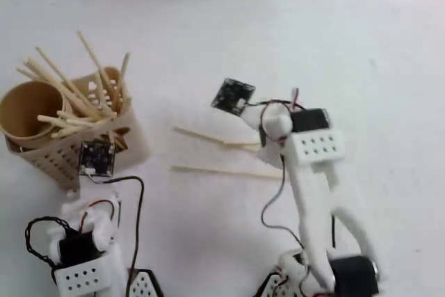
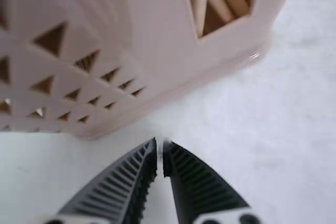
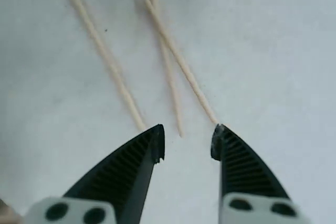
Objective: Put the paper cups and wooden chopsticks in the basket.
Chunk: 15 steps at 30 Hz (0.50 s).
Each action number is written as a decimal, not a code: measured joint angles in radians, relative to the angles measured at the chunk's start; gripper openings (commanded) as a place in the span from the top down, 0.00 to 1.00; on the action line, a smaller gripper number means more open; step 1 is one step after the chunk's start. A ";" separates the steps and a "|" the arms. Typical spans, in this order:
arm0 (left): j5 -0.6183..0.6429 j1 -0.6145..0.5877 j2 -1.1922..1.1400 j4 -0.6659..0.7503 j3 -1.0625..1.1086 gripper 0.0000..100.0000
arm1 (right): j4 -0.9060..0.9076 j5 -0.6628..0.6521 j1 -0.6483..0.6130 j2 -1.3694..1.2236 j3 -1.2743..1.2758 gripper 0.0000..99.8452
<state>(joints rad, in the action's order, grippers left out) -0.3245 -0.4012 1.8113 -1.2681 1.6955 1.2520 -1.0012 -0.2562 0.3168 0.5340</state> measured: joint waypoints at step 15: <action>0.000 0.000 0.000 0.000 0.000 0.95 | -0.342 -0.043 -0.037 -0.427 -0.025 0.84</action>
<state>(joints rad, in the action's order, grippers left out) -0.3245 -0.4012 1.8113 -1.2681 1.6955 0.9099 -1.0441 -0.2931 -0.1097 0.5094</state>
